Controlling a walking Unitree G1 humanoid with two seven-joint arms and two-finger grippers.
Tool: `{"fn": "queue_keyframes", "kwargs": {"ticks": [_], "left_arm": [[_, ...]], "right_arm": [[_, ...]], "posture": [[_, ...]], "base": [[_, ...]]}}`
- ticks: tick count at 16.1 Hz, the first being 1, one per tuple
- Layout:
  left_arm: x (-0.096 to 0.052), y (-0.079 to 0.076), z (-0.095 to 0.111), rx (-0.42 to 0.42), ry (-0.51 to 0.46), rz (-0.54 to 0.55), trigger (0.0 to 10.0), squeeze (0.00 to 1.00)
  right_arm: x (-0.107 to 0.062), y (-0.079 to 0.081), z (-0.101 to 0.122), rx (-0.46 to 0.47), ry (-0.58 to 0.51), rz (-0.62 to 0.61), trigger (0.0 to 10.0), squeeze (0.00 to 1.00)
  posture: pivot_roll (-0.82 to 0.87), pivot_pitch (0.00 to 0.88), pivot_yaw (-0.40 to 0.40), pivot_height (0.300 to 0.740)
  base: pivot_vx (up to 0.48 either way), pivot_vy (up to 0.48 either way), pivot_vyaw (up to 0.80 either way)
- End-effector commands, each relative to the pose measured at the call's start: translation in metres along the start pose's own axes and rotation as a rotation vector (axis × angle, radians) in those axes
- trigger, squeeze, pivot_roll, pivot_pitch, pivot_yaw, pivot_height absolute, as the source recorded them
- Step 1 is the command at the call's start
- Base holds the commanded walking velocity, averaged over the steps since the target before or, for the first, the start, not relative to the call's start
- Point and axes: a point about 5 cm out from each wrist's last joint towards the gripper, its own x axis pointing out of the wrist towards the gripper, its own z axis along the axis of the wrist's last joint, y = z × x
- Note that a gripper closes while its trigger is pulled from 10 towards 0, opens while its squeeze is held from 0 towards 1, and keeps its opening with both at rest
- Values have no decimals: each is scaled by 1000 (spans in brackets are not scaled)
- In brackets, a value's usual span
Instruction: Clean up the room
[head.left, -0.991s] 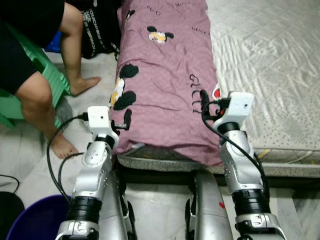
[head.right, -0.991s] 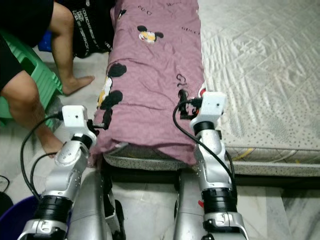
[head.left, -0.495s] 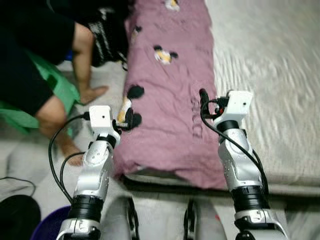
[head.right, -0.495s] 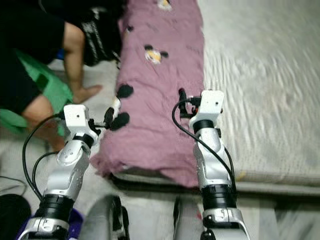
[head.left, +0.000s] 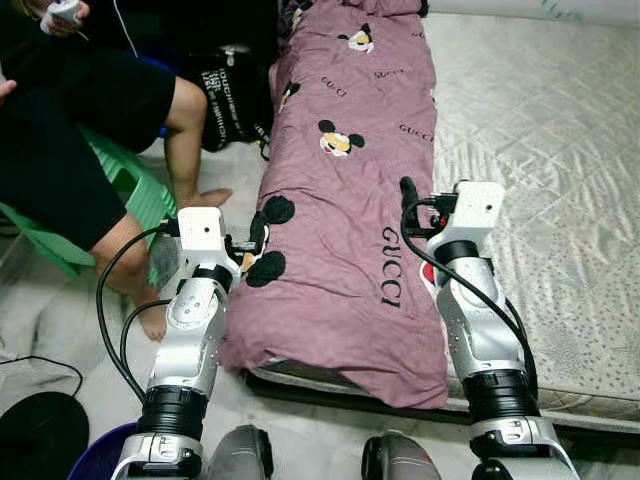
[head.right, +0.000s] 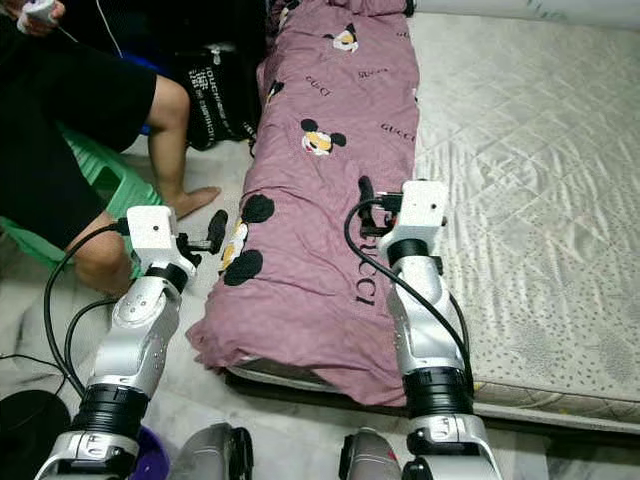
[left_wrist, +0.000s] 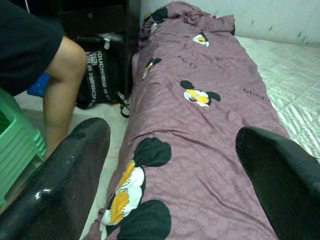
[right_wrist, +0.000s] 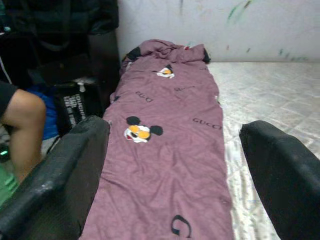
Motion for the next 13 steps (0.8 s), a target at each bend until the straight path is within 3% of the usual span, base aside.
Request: {"fn": "queue_keyframes", "kwargs": {"ticks": [1, 6, 10, 13], "left_arm": [[-3, 3, -6, 12, 16, 10, 10000, 0], [0, 3, -3, 14, 10, 8, 10000, 0], [-2, -2, -7, 4, 14, 4, 10000, 0], [-1, -1, -6, 4, 13, 6, 10000, 0]], "right_arm": [[-3, 0, -8, 8, 29, -11, 10000, 0], [-4, 0, -7, 8, 14, -27, 10000, 0], [-3, -4, -7, -68, 18, -22, 10000, 0], [0, -5, -9, -41, 33, -44, 10000, 0]], "posture": [[-28, 125, 26, 740], [-29, 130, 24, 740], [-31, 126, 16, 740], [-30, 123, 15, 740]], "base": [[0, 0, 0], [0, 0, 0], [0, 0, 0], [0, 0, 0]]}}
